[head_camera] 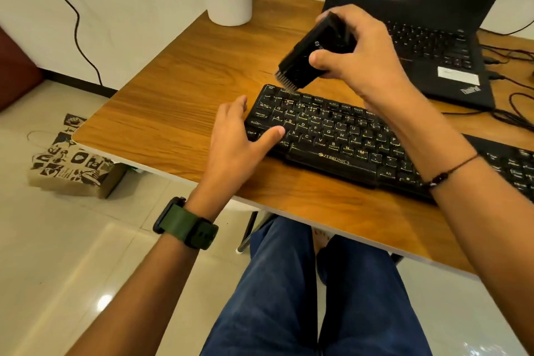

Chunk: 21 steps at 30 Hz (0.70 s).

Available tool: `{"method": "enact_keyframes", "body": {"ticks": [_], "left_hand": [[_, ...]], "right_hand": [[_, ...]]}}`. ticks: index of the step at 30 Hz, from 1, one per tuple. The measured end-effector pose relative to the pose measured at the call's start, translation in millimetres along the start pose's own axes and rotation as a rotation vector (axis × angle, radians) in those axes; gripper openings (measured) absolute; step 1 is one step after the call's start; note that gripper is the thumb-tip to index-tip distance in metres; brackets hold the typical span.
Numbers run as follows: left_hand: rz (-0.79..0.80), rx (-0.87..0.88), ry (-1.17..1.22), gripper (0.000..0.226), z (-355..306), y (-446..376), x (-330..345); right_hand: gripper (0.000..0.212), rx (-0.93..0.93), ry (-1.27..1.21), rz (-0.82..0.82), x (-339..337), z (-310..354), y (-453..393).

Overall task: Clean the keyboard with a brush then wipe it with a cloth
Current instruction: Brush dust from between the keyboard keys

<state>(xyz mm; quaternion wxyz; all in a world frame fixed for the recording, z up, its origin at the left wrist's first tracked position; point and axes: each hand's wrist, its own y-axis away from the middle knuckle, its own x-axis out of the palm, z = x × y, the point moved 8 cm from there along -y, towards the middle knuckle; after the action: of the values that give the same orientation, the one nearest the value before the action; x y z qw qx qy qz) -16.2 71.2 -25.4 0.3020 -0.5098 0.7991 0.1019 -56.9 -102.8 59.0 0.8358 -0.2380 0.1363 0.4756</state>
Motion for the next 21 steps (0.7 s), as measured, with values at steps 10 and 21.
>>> {"method": "enact_keyframes", "body": {"ticks": [10,21], "left_hand": [[0.062,0.129,-0.074,0.085,0.8,6.1,11.1],[0.086,0.131,-0.096,0.090,2.6,6.3,13.8]], "right_hand": [[0.068,-0.141,0.324,0.266,52.2,21.4,-54.2],[0.069,-0.071,0.394,0.371,50.4,15.3,-56.6]]}}
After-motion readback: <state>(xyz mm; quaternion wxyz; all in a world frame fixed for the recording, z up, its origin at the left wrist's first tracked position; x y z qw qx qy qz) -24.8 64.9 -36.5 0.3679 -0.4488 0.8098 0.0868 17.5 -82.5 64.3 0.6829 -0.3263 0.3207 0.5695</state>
